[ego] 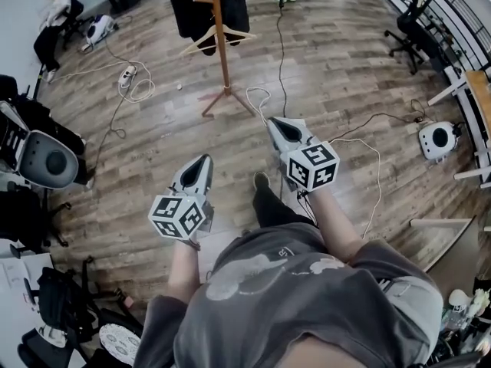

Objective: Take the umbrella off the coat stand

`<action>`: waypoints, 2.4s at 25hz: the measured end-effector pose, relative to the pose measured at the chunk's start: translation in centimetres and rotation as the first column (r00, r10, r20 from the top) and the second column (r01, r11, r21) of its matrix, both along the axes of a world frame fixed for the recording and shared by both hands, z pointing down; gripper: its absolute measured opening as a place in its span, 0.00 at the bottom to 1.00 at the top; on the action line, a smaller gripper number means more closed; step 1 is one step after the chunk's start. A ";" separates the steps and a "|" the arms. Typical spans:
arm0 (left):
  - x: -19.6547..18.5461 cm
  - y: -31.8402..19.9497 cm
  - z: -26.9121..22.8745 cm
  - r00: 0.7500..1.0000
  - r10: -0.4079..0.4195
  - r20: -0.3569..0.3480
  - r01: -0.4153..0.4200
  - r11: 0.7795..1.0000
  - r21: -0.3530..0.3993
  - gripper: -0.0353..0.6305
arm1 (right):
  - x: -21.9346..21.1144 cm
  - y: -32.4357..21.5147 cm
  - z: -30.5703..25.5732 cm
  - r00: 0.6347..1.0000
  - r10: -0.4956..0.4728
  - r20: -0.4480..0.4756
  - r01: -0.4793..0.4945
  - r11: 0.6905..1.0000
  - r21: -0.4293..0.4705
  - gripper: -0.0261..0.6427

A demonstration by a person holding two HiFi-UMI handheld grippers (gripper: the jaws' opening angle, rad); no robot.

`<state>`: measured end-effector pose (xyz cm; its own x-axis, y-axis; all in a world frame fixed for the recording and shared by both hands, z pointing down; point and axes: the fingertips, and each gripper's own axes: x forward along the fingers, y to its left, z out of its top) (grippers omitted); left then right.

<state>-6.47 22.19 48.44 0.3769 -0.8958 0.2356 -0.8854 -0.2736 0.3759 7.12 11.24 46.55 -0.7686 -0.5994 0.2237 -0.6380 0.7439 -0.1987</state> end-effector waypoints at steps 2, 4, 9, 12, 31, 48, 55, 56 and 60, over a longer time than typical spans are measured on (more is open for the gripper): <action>-0.3 -2.3 -0.2 1.000 -0.003 -0.001 0.003 1.000 0.012 0.07 | -0.4 -2.5 0.2 1.000 -0.008 0.007 0.008 1.000 -0.009 0.03; -0.6 -4.6 -0.1 1.000 -0.007 0.003 0.007 1.000 0.014 0.07 | -0.8 -5.1 0.1 1.000 -0.014 0.027 0.014 1.000 -0.015 0.03; -1.5 -10.9 -0.3 0.999 -0.030 0.028 0.030 1.000 0.000 0.07 | -2.4 -12.1 -0.9 0.998 -0.040 0.041 0.040 0.999 0.003 0.03; -2.1 -14.3 -0.7 0.998 -0.049 0.032 0.049 0.999 -0.002 0.07 | -3.1 -15.7 -1.2 0.997 -0.056 0.046 0.056 0.998 0.002 0.03; -1.8 -29.4 -0.7 0.991 -0.103 0.089 0.104 0.995 -0.007 0.07 | -2.7 -31.1 -0.8 0.990 -0.139 0.038 0.138 0.990 0.013 0.03; -6.3 -36.1 -1.1 0.992 -0.096 0.088 0.095 0.995 0.011 0.07 | -5.1 -36.1 0.6 0.994 -0.102 0.034 0.102 0.995 -0.013 0.03; -10.2 -42.1 -2.1 0.995 -0.071 0.069 0.067 0.996 0.057 0.07 | -7.4 -41.8 0.3 0.999 -0.048 0.016 0.048 0.999 -0.002 0.03; -10.7 -42.9 -2.3 0.995 -0.063 0.071 0.059 0.996 0.061 0.07 | -8.0 -42.7 0.1 0.999 -0.043 0.016 0.043 0.999 0.001 0.03; -12.9 -46.8 -3.4 0.995 -0.032 0.093 0.025 0.996 0.084 0.07 | -9.8 -46.7 -1.1 1.000 -0.015 0.022 0.015 1.000 0.025 0.03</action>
<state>-19.39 -24.63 45.02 0.3304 -0.9237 0.1940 -0.9238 -0.2743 0.2672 -2.66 -35.41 45.46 -0.7821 -0.5928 0.1922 -0.6224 0.7583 -0.1941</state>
